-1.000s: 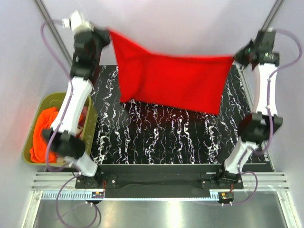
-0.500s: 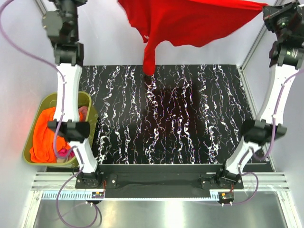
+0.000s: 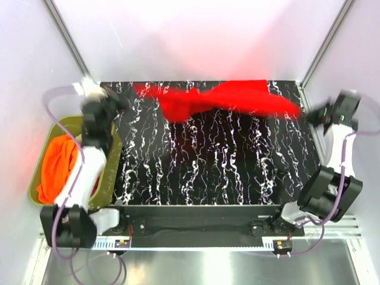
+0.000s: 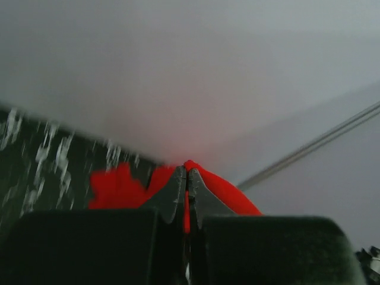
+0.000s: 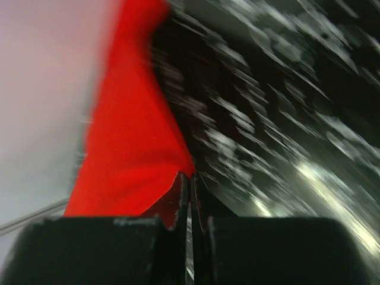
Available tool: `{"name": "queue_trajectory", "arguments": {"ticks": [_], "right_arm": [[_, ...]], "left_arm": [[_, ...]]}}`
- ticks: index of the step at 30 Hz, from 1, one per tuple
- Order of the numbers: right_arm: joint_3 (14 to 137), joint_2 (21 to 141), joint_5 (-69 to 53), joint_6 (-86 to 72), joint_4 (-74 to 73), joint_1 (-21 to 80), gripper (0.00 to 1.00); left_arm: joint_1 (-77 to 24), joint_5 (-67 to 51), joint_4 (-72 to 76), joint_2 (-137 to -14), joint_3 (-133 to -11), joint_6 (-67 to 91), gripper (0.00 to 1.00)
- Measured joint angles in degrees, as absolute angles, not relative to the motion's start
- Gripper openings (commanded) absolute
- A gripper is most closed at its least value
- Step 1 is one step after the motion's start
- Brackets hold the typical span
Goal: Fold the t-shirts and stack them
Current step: Flatten the tshirt out
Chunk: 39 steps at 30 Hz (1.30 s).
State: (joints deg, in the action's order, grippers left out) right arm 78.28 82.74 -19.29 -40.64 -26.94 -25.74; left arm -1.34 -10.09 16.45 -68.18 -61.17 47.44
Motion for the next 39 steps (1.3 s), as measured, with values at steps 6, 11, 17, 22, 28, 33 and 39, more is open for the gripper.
{"name": "queue_trajectory", "arguments": {"ticks": [6,11,17,22,28,33,39], "right_arm": [[62.3,82.4,-12.8,-34.0,-45.4,-34.2,0.00],[62.3,80.6,-9.5,-30.6,-50.0,-34.5,0.00],[62.6,85.3,-8.1,-27.5,-55.3,-34.5,0.00],[61.6,86.1,-6.7,-25.7,-56.7,-34.5,0.00],[60.2,86.0,-5.8,-24.5,-56.7,-34.5,0.00],[59.0,85.8,-7.3,-24.2,-55.7,-34.4,0.00],[57.6,82.6,-9.0,-24.1,-55.1,-29.9,0.00]], "left_arm": [[-4.0,-14.1,-2.2,-49.9,-32.7,49.8,0.00],[-9.9,-10.7,-16.3,-36.8,-31.6,52.1,0.00],[-10.2,-3.9,-35.5,-24.3,-29.4,61.1,0.00],[-10.2,-4.8,-41.7,-14.2,-20.8,66.9,0.00],[-10.2,-5.7,-40.4,-19.7,-22.2,63.4,0.00],[-12.1,-5.8,-35.6,-30.1,-26.7,59.3,0.00],[-16.5,-4.1,-30.2,-38.7,-31.4,55.7,0.00]]}}
